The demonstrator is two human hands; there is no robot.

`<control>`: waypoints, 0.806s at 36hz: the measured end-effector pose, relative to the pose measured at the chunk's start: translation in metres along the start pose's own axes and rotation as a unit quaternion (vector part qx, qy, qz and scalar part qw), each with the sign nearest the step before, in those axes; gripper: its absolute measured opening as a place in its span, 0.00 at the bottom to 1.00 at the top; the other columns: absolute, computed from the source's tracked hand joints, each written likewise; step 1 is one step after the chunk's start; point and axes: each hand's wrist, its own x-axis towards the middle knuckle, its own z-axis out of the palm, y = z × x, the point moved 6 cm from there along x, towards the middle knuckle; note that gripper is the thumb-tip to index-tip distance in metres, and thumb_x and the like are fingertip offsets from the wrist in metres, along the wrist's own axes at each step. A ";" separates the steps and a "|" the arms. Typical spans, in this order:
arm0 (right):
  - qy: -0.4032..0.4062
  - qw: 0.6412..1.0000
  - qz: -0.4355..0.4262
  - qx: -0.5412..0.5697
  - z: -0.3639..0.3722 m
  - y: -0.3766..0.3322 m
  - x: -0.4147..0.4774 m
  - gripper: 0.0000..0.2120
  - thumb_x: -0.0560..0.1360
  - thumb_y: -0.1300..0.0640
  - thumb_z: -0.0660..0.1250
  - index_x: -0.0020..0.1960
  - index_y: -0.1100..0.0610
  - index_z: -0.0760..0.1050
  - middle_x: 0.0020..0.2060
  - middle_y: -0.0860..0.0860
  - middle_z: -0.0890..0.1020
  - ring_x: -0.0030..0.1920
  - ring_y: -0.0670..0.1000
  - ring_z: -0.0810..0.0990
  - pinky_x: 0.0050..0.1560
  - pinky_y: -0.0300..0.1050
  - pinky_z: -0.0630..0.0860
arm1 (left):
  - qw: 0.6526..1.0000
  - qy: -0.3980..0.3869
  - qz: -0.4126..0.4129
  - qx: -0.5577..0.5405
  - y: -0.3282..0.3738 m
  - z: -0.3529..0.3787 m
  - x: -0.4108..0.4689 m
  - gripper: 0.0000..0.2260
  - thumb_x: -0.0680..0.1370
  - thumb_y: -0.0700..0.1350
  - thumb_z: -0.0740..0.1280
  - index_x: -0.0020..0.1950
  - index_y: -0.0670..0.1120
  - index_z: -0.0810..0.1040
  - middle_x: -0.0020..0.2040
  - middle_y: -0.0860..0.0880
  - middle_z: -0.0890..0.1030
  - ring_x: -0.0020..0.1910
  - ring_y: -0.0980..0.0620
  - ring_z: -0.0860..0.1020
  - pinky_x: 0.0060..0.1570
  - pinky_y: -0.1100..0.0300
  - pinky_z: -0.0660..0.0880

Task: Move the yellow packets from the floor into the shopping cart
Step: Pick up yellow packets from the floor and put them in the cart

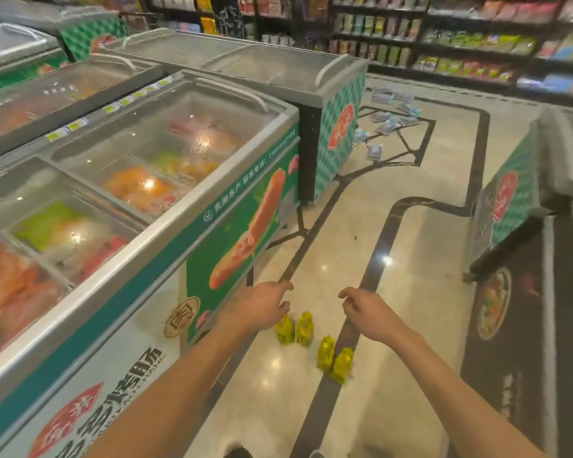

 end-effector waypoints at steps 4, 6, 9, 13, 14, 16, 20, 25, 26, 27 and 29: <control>-0.016 0.999 0.029 0.029 0.016 0.008 0.025 0.14 0.78 0.56 0.57 0.61 0.54 0.74 0.46 0.51 0.80 0.46 0.51 0.78 0.46 0.44 0.73 | 0.999 -0.035 -0.010 -0.003 -0.022 0.012 0.031 0.20 0.80 0.52 0.59 0.71 0.52 0.67 0.66 0.46 0.76 0.64 0.45 0.75 0.60 0.47 0.74; -0.025 0.998 0.042 0.040 0.026 0.012 0.038 0.14 0.78 0.56 0.58 0.61 0.54 0.75 0.46 0.51 0.80 0.47 0.52 0.79 0.47 0.45 0.74 | 0.999 -0.051 -0.008 -0.008 -0.035 0.018 0.046 0.20 0.80 0.52 0.58 0.71 0.51 0.68 0.66 0.45 0.77 0.64 0.44 0.75 0.59 0.48 0.74; -0.044 0.995 0.070 0.050 0.044 0.018 0.060 0.14 0.78 0.56 0.58 0.61 0.54 0.75 0.49 0.52 0.82 0.52 0.54 0.79 0.51 0.47 0.75 | 0.997 -0.077 -0.003 -0.015 -0.057 0.032 0.071 0.20 0.79 0.51 0.57 0.70 0.50 0.68 0.64 0.45 0.78 0.62 0.43 0.76 0.57 0.48 0.75; -0.046 0.991 0.108 0.065 0.068 0.025 0.094 0.13 0.78 0.57 0.58 0.61 0.54 0.74 0.51 0.52 0.81 0.53 0.54 0.78 0.54 0.49 0.74 | 0.995 -0.097 -0.001 -0.020 -0.093 0.052 0.113 0.20 0.76 0.53 0.54 0.68 0.52 0.68 0.60 0.43 0.80 0.57 0.40 0.79 0.53 0.45 0.77; -0.042 0.989 0.120 0.074 0.074 0.025 0.102 0.10 0.78 0.59 0.58 0.57 0.53 0.74 0.47 0.51 0.80 0.48 0.53 0.78 0.51 0.48 0.73 | 0.994 -0.100 -0.005 -0.032 -0.103 0.058 0.123 0.22 0.76 0.53 0.54 0.69 0.52 0.68 0.61 0.43 0.79 0.58 0.40 0.79 0.54 0.46 0.77; -0.041 0.987 0.136 0.075 0.088 0.025 0.121 0.07 0.78 0.61 0.58 0.48 0.49 0.70 0.37 0.49 0.76 0.37 0.47 0.74 0.44 0.47 0.72 | 0.992 -0.113 -0.011 -0.063 -0.122 0.072 0.141 0.23 0.76 0.53 0.57 0.71 0.52 0.68 0.64 0.45 0.78 0.61 0.41 0.77 0.57 0.47 0.76; -0.089 0.976 0.182 0.081 0.138 0.041 0.162 0.12 0.77 0.58 0.57 0.57 0.51 0.74 0.41 0.54 0.83 0.41 0.53 0.81 0.46 0.50 0.78 | 0.985 -0.149 -0.007 -0.085 -0.158 0.115 0.176 0.21 0.80 0.52 0.61 0.73 0.53 0.67 0.64 0.46 0.78 0.63 0.47 0.77 0.59 0.50 0.76; -0.111 0.968 0.208 0.087 0.183 0.053 0.220 0.16 0.78 0.59 0.58 0.64 0.56 0.74 0.48 0.55 0.83 0.50 0.55 0.82 0.53 0.44 0.74 | 0.982 -0.170 -0.001 -0.083 -0.196 0.161 0.228 0.21 0.80 0.52 0.60 0.74 0.54 0.66 0.63 0.47 0.78 0.62 0.47 0.77 0.59 0.51 0.76; -0.123 0.966 0.211 0.088 0.192 0.056 0.232 0.16 0.78 0.59 0.58 0.65 0.57 0.73 0.51 0.56 0.82 0.52 0.56 0.81 0.53 0.44 0.73 | 0.981 -0.173 -0.005 -0.088 -0.203 0.171 0.238 0.21 0.80 0.52 0.60 0.73 0.54 0.66 0.63 0.47 0.78 0.62 0.47 0.77 0.59 0.51 0.76; -0.137 0.961 0.221 0.094 0.202 0.060 0.241 0.16 0.79 0.58 0.59 0.66 0.56 0.72 0.53 0.56 0.81 0.54 0.57 0.80 0.54 0.44 0.73 | 0.980 -0.176 -0.011 -0.094 -0.211 0.182 0.248 0.21 0.80 0.52 0.60 0.73 0.54 0.66 0.63 0.46 0.78 0.62 0.47 0.77 0.59 0.51 0.76; -0.150 0.950 0.252 0.111 0.227 0.074 0.260 0.17 0.79 0.57 0.58 0.67 0.55 0.70 0.57 0.56 0.80 0.56 0.57 0.79 0.56 0.45 0.74 | 0.978 -0.183 -0.020 -0.096 -0.224 0.206 0.266 0.21 0.80 0.52 0.60 0.73 0.53 0.67 0.63 0.46 0.79 0.62 0.47 0.77 0.59 0.51 0.75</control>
